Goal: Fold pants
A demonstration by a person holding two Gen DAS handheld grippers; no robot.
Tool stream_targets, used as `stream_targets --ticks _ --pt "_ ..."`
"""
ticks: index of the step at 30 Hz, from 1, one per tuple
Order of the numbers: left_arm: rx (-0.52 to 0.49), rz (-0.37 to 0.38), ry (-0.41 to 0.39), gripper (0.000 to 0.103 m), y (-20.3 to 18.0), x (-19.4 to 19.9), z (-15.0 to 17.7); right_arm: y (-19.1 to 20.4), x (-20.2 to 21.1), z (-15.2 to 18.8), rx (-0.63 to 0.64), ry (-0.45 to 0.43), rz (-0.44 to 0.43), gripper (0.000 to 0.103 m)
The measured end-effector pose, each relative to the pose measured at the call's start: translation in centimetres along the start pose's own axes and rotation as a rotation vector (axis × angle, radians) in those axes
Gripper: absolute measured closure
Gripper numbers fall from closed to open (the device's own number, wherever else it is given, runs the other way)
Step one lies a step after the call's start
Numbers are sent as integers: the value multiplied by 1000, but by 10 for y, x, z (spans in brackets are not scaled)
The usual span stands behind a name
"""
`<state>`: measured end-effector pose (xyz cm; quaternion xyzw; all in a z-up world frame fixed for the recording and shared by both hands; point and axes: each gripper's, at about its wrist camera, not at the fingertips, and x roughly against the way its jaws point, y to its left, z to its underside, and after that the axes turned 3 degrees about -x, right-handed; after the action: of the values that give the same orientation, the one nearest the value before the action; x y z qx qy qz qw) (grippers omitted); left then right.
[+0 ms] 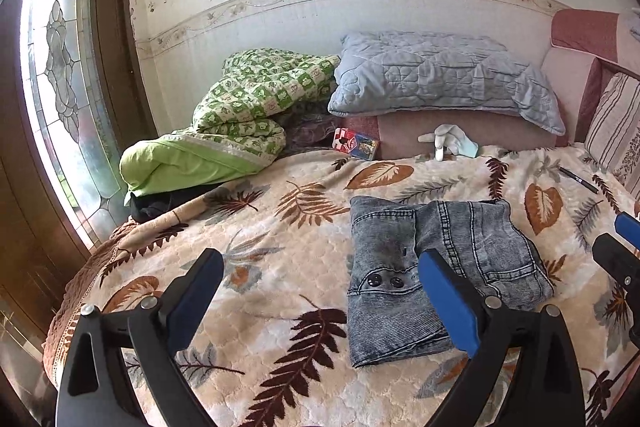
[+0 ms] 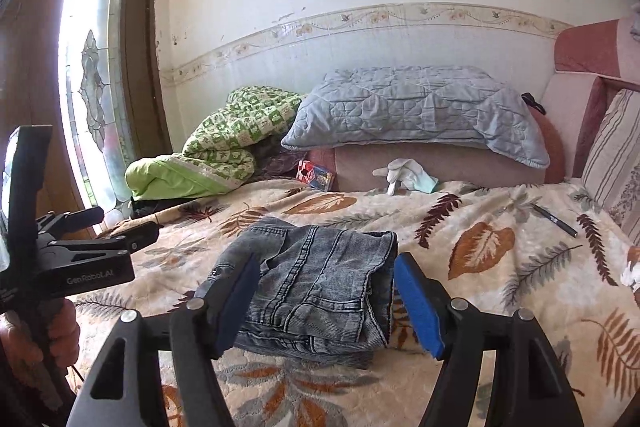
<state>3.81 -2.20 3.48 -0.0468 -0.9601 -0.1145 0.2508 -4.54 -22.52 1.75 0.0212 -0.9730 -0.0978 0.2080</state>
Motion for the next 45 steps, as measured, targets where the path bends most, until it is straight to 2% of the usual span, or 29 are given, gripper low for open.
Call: stream_targets --ticks 9,21,45 --pt "13 -2 -1 5 5 5 1 0 1 0 -5 -10 0 30" --pt "13 -40 -21 5 11 13 2 5 2 2 7 -19 -9 29" --pt "43 -26 -33 5 21 25 3 16 2 7 49 -25 -33 29"
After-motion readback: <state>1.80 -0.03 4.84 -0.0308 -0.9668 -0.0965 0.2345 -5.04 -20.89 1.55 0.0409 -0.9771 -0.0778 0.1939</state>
